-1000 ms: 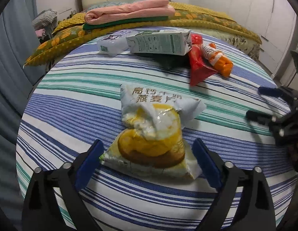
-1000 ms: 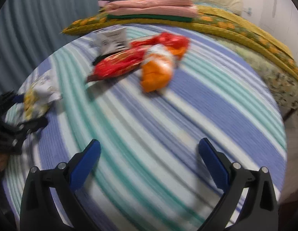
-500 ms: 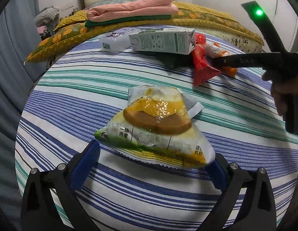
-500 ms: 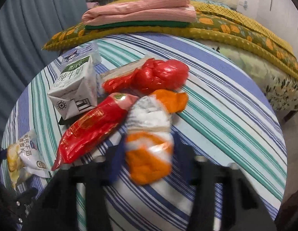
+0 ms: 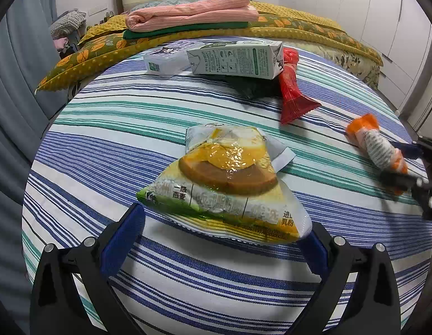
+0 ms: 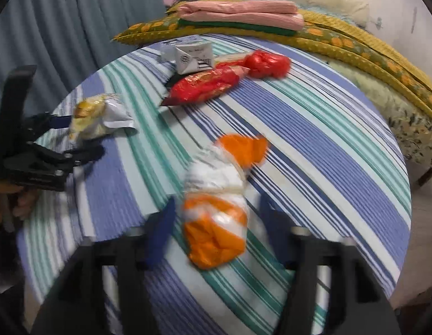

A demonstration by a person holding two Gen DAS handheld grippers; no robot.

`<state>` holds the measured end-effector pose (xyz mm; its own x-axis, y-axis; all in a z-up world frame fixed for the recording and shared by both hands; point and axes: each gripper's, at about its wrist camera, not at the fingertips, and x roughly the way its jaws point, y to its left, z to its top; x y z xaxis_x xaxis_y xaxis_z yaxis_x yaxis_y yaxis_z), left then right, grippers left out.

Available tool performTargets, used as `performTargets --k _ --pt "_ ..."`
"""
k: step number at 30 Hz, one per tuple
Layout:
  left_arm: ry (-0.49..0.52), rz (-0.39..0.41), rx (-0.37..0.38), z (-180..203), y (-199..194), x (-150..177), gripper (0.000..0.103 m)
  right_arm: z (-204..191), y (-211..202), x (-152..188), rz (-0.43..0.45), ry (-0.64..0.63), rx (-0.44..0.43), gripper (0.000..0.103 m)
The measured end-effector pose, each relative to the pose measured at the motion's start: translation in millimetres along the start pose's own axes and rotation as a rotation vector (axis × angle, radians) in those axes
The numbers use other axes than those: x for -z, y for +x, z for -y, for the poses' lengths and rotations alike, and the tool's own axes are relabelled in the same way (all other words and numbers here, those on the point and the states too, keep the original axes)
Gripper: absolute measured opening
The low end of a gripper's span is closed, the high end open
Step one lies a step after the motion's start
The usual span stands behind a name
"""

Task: Collect trash
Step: 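Lift the chip bag with the left tool while the right tool lifts the orange-and-white bag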

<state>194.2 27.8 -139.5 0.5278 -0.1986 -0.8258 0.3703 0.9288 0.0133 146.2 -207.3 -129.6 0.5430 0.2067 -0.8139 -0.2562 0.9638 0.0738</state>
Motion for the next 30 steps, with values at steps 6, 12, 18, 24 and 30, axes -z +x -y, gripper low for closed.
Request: performTargets --k 6,12,18,24,30 --pt "0.000 0.000 0.000 0.1 -0.1 0.0 0.099 -5.9 9.9 2.6 0.024 0.007 0.026 0.085" --pt "-0.002 0.000 0.002 -0.2 -0.2 0.2 0.099 -4.5 11.4 1.2 0.021 0.010 0.021 0.087" --pt "-0.011 -0.006 0.092 -4.5 -13.7 8.3 0.099 10.4 2.3 6.6 0.052 0.079 -0.084 0.087" --pt "-0.021 0.043 0.158 -5.7 -35.9 0.1 0.099 22.5 -12.0 8.1 -0.003 0.125 -0.130 0.087" --pt "0.038 -0.055 0.092 0.9 0.4 -35.5 0.099 0.2 -3.6 -19.8 -0.077 0.056 -0.091 0.087"
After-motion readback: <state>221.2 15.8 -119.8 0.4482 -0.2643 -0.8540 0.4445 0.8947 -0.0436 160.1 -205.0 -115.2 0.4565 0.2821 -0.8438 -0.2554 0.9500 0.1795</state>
